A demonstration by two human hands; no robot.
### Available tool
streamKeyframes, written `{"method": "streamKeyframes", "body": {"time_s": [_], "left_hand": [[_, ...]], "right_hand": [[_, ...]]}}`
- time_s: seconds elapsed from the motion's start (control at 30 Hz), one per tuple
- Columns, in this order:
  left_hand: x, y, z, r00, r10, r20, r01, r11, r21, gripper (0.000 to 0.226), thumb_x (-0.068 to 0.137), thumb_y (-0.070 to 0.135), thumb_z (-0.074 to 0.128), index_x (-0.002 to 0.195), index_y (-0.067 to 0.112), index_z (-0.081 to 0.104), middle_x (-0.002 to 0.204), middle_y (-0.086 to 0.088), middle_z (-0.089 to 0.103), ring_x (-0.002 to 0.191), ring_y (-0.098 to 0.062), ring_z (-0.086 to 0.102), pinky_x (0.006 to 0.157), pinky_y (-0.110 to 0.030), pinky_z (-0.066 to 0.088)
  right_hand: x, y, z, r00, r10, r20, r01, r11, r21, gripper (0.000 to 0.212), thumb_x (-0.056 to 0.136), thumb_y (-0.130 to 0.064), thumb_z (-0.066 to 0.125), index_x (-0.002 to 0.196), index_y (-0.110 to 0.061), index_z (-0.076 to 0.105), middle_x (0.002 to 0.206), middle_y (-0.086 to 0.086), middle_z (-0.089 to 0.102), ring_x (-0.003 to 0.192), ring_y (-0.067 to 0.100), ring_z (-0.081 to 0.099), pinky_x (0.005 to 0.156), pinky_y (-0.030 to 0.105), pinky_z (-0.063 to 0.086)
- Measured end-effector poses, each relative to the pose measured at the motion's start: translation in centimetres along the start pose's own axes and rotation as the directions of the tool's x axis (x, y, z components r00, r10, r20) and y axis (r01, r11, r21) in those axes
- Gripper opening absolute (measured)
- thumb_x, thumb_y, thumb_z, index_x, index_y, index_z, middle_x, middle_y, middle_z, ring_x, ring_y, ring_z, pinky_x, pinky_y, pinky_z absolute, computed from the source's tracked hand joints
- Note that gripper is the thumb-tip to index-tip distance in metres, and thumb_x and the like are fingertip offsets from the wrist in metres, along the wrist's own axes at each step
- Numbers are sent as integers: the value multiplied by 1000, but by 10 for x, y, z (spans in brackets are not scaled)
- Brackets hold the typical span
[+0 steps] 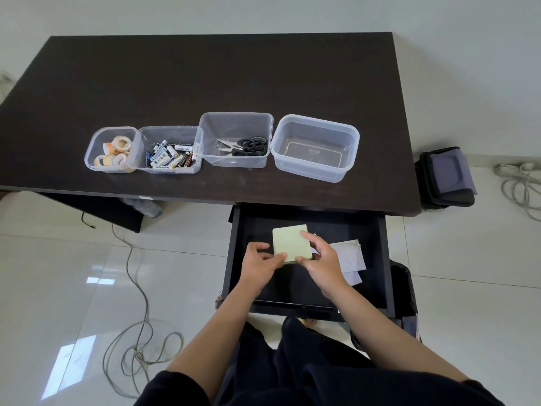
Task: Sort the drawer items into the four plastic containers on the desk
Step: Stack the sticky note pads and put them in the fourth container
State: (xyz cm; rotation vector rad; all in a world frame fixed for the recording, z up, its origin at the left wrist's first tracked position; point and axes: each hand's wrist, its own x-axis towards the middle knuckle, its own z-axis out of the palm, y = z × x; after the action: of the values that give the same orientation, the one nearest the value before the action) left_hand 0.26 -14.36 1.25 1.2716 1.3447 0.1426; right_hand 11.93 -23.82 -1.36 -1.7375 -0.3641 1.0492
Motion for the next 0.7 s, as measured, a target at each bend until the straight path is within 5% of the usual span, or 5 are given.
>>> {"method": "streamKeyframes", "body": {"time_s": [0.2,0.4,0.6,0.7], "left_hand": [[-1,-11,-6,976,65,208,-88,991,100,54,79,-4,66,118,26,43,100,-10,65,83,-17,67,60,-17,50],[-2,-22,-8,969,38,245,-77,985,152,54,80,-7,64,121,27,55,114,-6,56,111,-19,52,58,-10,50],[-1,-27,-14,978,32,205,-66,985,159,57,76,-8,67,111,36,58,107,-1,60,112,-15,53,89,-35,53],[-3,-26,-16,981,35,189,-67,984,164,55,77,-8,66,114,33,59,106,1,60,110,-12,52,94,-37,52]], "right_hand": [[-4,20,0,989,134,60,-139,986,94,54,78,6,66,116,-31,59,121,0,59,115,19,56,93,40,53],[-7,30,-10,982,113,149,-112,994,-13,45,78,-3,72,115,-27,60,119,1,61,107,12,59,82,18,50],[8,33,-41,957,112,-269,-149,981,-124,30,85,-12,64,115,-19,62,114,2,59,82,8,58,72,15,43],[24,37,-64,956,-44,-290,-89,899,-430,40,83,-3,59,119,-19,59,126,4,50,105,23,55,87,30,46]]}}
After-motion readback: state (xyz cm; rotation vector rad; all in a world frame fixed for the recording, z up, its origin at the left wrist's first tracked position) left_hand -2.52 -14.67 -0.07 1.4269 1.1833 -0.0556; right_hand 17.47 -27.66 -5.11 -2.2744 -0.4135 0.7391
